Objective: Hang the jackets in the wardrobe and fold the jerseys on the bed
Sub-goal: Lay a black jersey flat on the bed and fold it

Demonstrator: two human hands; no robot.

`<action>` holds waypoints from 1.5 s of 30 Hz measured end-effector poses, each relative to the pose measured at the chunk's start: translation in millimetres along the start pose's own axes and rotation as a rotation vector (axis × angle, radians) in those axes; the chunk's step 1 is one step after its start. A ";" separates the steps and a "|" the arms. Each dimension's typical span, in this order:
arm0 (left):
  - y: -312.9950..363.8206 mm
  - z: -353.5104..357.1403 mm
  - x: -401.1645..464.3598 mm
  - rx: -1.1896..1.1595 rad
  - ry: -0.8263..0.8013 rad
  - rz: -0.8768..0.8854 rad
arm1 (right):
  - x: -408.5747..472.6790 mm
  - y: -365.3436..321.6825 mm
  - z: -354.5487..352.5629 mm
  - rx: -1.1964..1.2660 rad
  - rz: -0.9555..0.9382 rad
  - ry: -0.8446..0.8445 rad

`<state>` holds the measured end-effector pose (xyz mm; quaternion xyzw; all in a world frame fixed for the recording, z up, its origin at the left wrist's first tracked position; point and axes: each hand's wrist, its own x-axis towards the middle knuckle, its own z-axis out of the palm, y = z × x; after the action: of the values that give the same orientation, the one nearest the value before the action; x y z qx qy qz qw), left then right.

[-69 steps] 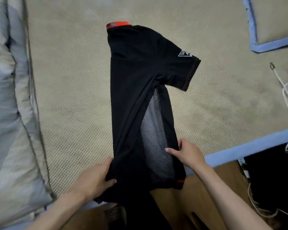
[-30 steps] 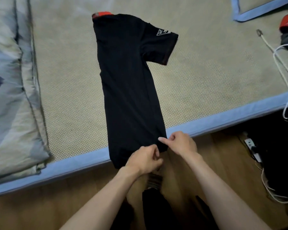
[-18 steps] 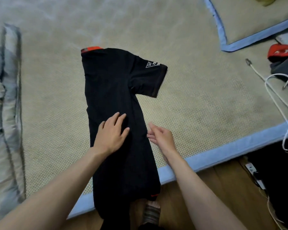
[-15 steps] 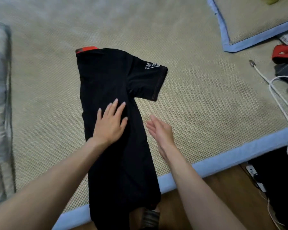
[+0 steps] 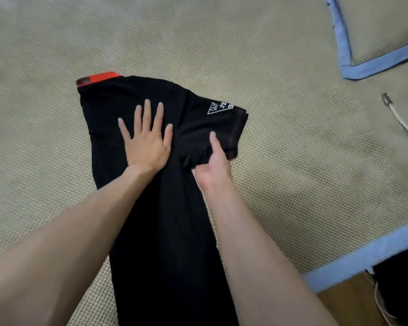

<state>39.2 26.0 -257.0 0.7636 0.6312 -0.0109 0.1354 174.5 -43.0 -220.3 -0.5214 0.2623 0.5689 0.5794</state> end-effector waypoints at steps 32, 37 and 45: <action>-120.8 -80.4 67.0 -1.179 0.004 -0.534 | 23.6 -14.1 135.9 -1.367 -0.449 -0.226; -121.0 -118.1 107.5 -1.294 -0.012 -0.489 | 20.9 -33.1 173.1 -1.283 -0.394 -0.356; -142.4 -232.0 96.3 -1.184 0.158 -0.086 | -49.3 -69.9 249.2 -1.311 -0.799 -0.608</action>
<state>-114.8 193.4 -79.1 0.5307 0.5683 0.3941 0.4900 156.9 176.2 -75.4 -0.6310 -0.4963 0.4739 0.3619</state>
